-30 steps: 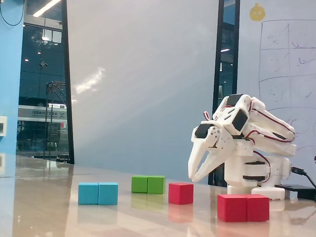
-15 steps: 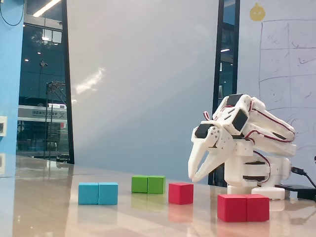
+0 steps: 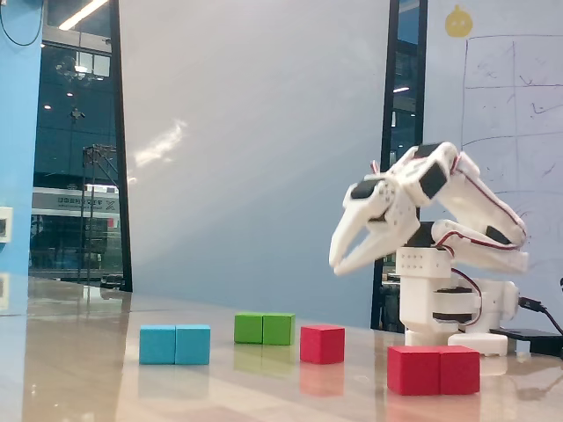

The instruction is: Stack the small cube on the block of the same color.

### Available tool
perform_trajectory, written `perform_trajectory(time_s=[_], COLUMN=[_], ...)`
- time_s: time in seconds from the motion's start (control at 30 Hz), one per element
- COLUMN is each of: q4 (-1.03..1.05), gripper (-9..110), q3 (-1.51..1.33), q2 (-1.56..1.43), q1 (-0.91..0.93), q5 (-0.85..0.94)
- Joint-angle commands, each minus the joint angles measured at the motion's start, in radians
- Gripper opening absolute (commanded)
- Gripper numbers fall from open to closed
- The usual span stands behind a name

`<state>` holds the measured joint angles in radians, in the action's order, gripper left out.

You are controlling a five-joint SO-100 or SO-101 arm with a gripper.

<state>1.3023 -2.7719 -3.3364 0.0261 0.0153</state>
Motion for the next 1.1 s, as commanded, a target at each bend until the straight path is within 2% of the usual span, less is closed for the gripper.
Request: perform_trajectory(time_s=[0.0, 0.27, 0.63, 1.07], q4=[0.006, 0.034, 0.376, 0.428], gripper=[0, 0, 0, 0], q3=[0.253, 0.681, 1.247, 1.302], q2=[0.153, 0.568, 1.081, 1.336], q1=[0.003, 0.003, 0.003, 0.003], q5=[-0.014, -0.015, -0.005, -0.003])
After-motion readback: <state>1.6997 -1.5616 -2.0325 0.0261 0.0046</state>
